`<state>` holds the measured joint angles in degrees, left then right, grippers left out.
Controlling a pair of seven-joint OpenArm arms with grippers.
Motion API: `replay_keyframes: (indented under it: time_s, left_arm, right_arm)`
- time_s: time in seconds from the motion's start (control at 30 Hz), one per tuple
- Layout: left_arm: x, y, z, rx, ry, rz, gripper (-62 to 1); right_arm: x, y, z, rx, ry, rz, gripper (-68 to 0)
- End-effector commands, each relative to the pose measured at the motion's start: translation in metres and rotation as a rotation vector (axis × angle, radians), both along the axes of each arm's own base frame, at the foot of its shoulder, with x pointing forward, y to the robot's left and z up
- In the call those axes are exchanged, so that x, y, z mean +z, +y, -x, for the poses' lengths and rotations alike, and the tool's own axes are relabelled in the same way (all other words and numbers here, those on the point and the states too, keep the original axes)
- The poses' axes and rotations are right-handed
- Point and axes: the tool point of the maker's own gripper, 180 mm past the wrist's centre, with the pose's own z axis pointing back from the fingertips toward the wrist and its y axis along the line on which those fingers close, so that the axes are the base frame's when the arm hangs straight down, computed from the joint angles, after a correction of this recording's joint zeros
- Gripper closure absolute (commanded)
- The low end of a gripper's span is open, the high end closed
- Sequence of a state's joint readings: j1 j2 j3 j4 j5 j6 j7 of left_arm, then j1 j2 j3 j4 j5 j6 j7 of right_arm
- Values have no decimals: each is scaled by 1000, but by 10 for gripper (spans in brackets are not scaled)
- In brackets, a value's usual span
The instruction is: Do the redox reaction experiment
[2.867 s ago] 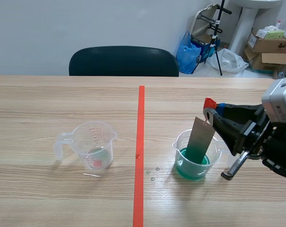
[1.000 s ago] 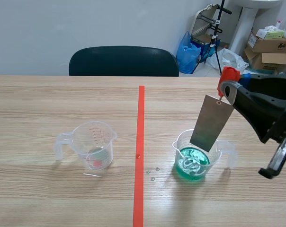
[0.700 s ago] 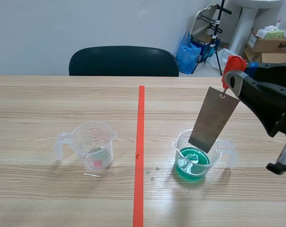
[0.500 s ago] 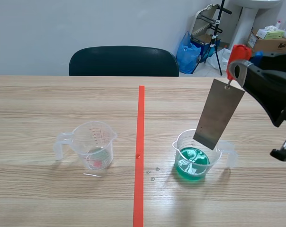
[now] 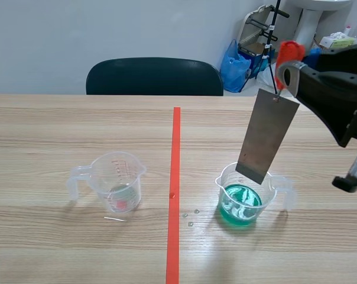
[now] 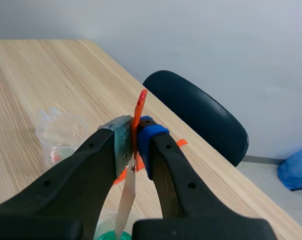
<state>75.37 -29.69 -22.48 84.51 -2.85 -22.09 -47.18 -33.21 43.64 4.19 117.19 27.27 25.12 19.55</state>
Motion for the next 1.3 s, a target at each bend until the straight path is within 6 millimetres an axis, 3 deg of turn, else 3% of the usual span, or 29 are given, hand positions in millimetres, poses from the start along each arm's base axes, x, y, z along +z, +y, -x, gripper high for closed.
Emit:
replay_keyframes:
  time_s: [0.0, 1.27]
  left_arm:
    - [6, -1, -4, 8, -27, 15, -623]
    - [6, -1, -4, 8, -27, 15, -623]
  right_arm:
    - [11, 2, 0, 12, -33, -14, -20]
    - [17, -4, -4, -8, -58, 2, -19]
